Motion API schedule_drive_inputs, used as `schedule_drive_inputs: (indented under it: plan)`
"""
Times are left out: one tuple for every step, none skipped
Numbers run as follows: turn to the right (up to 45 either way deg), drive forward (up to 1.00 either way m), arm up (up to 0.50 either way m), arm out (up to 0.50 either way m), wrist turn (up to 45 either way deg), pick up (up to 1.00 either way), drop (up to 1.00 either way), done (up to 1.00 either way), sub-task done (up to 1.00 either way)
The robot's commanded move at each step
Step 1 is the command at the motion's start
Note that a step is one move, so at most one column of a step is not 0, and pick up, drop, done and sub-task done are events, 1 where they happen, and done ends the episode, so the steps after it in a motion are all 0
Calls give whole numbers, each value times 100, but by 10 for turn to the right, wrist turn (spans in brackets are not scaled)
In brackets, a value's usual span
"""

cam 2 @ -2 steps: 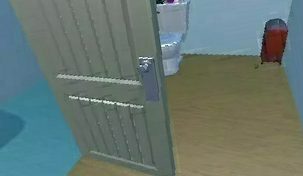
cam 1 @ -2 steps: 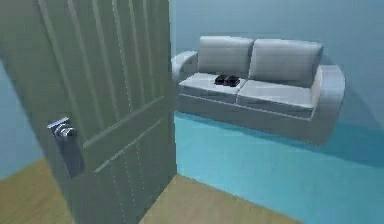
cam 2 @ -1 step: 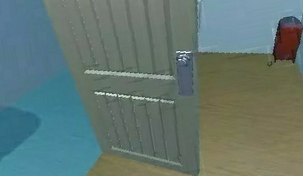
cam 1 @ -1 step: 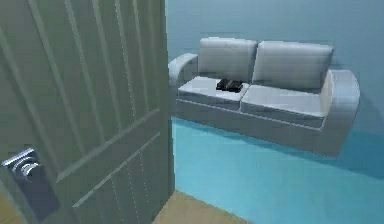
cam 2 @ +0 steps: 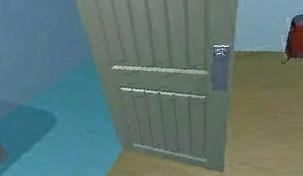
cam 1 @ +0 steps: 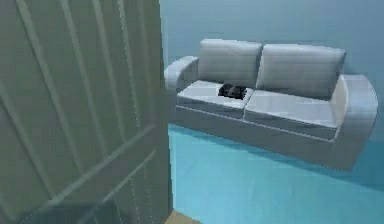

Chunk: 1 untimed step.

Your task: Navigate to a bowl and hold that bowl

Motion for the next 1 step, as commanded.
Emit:
schedule_drive_inputs:
  plan:
    - [90,0,0,0,0,0,0,0,0]
